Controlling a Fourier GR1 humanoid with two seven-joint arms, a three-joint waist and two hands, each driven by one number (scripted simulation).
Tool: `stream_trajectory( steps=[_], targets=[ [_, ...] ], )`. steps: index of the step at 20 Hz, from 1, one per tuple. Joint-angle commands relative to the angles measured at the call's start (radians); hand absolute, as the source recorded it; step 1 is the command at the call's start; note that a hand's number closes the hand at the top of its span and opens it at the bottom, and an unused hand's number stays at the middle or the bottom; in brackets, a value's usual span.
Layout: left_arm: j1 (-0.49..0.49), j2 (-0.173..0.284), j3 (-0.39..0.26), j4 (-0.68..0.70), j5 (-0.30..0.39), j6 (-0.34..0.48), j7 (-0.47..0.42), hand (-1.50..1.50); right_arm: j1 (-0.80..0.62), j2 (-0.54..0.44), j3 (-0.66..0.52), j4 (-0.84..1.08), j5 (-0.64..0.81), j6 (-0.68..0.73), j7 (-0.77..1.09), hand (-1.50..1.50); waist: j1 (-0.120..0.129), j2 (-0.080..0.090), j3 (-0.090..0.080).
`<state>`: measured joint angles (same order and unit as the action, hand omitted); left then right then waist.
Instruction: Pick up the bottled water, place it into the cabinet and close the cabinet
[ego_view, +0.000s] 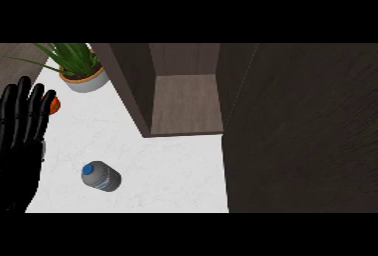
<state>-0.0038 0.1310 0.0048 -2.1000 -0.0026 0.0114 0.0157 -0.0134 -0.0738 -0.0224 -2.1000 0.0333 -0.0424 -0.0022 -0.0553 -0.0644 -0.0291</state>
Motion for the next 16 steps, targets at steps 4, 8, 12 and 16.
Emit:
stream_trajectory(
  steps=[4,8,12,16],
  targets=[
    [-0.023,0.105,-0.053,-0.017,0.309,-0.319,-0.037,-1.5,0.064,0.009,0.03,-0.076,-0.041,0.039,-0.03,-1.5,0.031,0.058,0.027],
    [0.051,0.176,-0.139,0.081,0.453,-0.482,0.065,-1.5,0.147,0.033,0.14,-0.056,-0.139,0.104,0.128,-1.5,0.025,0.068,0.026],
    [0.159,0.313,-0.04,0.053,0.66,-0.646,0.072,-1.5,0.258,0.02,0.164,-0.207,-0.163,0.104,0.202,-1.5,0.05,0.057,0.027],
    [0.186,0.443,0.1,0.05,0.84,-0.713,0.112,-1.5,0.409,-0.017,0.143,-0.336,-0.233,0.15,0.227,-1.5,0.048,0.059,0.03]
  ],
)
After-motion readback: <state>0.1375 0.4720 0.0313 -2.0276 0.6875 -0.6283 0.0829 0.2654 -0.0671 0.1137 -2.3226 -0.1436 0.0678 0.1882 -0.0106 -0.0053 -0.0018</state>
